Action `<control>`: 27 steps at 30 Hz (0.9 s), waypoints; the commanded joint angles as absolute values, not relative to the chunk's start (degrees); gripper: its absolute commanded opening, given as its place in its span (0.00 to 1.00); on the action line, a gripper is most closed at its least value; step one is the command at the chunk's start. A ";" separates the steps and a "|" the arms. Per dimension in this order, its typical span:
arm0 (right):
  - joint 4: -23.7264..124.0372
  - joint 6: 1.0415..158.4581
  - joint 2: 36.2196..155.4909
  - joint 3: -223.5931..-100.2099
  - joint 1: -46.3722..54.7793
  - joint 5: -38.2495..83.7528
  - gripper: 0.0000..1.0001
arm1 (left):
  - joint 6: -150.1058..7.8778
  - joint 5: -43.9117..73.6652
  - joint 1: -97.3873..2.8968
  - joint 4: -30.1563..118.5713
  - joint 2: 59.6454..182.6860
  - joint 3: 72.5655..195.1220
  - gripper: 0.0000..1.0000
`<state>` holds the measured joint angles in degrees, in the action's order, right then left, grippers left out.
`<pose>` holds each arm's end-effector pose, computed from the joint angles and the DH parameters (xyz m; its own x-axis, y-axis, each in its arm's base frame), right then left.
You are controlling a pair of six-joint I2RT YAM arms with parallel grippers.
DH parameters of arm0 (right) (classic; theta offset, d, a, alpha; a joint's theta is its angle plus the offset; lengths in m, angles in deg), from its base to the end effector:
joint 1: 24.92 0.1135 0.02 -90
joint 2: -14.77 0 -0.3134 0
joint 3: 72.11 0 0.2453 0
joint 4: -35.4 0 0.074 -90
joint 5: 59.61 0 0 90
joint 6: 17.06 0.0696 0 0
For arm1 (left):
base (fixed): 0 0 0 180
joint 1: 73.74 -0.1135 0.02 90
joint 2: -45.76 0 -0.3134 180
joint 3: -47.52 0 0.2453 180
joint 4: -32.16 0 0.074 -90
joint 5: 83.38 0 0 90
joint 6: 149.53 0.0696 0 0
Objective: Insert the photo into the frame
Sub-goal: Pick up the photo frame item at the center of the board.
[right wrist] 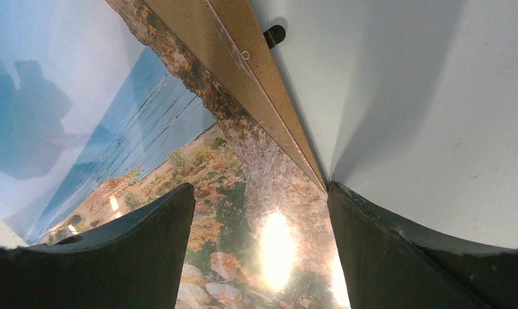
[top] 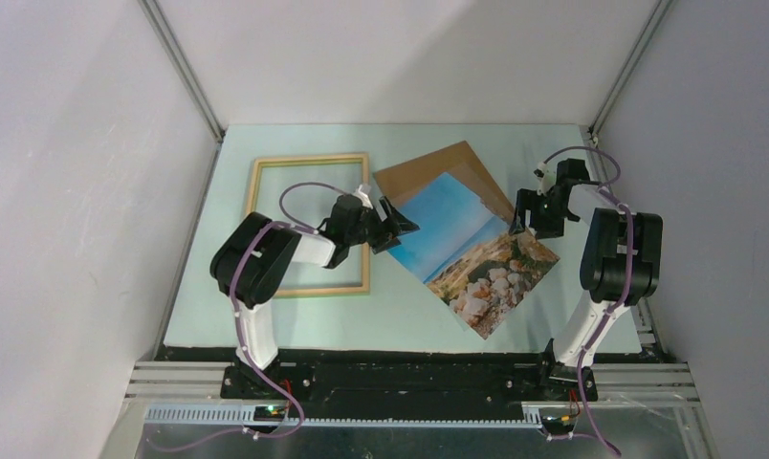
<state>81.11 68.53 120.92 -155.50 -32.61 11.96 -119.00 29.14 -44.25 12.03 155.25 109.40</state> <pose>0.3842 -0.0297 0.1894 -0.9201 0.0506 -0.3885 -0.0589 0.9624 0.2650 0.3460 -0.2263 0.1640 -0.8505 -0.4331 -0.2984 0.0353 0.5191 -0.8540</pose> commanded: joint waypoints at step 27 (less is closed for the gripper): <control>82.26 71.25 117.70 -152.63 -31.34 6.98 0.78 | -115.68 39.31 -44.92 8.04 159.60 120.89 0.55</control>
